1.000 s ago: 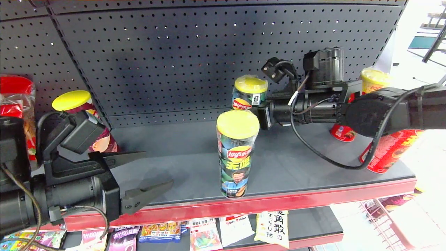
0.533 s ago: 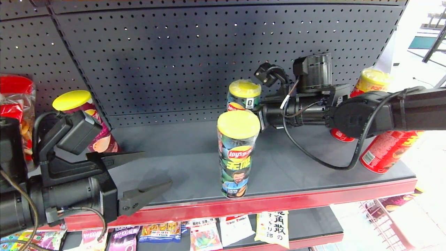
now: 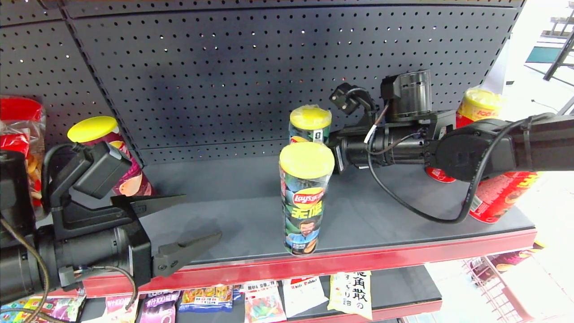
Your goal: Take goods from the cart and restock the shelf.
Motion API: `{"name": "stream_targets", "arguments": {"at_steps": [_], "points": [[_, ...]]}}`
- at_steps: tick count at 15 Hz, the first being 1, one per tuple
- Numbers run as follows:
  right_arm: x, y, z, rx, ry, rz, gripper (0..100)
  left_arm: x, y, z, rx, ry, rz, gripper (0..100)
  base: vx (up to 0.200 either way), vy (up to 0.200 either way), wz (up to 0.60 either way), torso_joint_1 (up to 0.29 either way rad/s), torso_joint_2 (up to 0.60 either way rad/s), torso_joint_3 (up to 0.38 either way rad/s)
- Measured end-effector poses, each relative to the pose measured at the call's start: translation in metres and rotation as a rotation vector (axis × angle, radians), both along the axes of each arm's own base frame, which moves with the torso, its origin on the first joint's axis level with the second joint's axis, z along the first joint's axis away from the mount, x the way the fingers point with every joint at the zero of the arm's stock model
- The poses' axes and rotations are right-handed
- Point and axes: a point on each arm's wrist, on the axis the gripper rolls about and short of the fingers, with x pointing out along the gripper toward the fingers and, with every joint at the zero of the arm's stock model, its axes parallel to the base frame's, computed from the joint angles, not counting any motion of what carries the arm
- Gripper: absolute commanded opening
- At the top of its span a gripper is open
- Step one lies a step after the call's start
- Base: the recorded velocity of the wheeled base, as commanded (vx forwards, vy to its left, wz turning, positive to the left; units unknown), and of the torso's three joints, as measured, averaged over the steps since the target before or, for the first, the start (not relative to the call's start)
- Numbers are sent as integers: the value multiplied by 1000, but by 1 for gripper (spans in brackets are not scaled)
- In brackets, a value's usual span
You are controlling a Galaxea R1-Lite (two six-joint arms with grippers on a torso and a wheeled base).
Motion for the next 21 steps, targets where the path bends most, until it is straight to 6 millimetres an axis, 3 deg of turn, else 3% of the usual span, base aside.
{"name": "stream_targets", "arguments": {"at_steps": [7, 12, 16, 21], "points": [[-27, -30, 8, -12, 12, -61, 100, 1, 0, -2, 5, 9, 0, 100, 0, 0, 0, 0, 0, 0], [-57, -54, 4, -34, 43, -94, 100, 4, -2, -4, 12, 19, -1, 100, 0, 0, 0, 0, 0, 0], [-100, -78, -4, -74, 63, -158, 100, 13, -6, -11, 48, 31, -6, 100, 0, 0, 0, 0, 0, 0], [-173, -116, -8, -28, 62, -182, 100, 37, -25, -29, 134, 58, -72, 100, 0, 0, 0, 0, 0, 0]]}}
